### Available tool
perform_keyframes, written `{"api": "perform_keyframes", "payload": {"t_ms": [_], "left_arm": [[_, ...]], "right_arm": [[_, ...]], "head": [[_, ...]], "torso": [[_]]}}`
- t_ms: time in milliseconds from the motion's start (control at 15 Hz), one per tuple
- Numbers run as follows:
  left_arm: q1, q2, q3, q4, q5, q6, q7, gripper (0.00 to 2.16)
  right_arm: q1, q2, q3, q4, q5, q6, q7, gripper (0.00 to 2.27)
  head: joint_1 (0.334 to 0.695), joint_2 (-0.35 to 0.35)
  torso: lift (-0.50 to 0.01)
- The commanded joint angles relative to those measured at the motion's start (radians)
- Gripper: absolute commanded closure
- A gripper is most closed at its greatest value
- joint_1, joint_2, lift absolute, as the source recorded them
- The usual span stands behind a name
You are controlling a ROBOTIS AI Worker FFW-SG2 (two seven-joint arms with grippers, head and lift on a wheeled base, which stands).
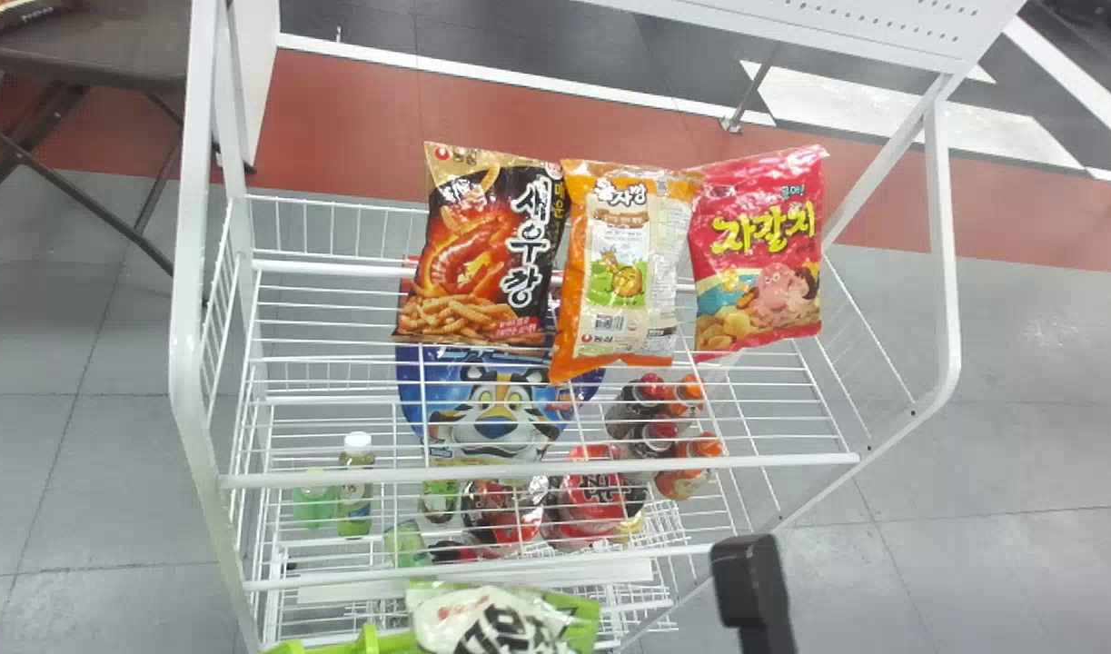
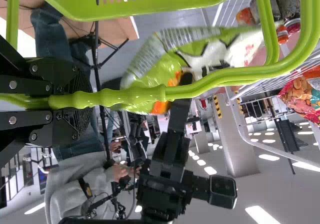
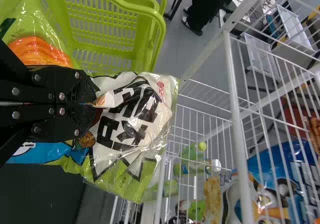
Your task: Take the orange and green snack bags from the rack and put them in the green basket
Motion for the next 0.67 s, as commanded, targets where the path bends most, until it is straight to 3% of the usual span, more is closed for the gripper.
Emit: {"api": "perform_keyframes", "payload": {"t_ms": [0, 467, 600], "left_arm": [[0.000, -0.001, -0.001, 0.001, 0.000, -0.002, 0.000, 2.15], [0.004, -0.001, -0.001, -0.004, 0.000, -0.002, -0.006, 2.15], [0.006, -0.001, -0.001, -0.004, 0.000, -0.002, -0.008, 2.15]], "right_arm": [[-0.019, -0.002, 0.097, 0.062, 0.042, -0.046, -0.006, 2.19], [-0.131, -0.008, 0.350, 0.278, 0.175, -0.205, -0.089, 2.17], [-0.145, -0.005, 0.357, 0.311, 0.164, -0.217, -0.101, 1.90]], "head": [[0.695, -0.350], [0.695, -0.350], [0.695, -0.343]], "torso": [[0.000], [0.000], [0.000]]}}
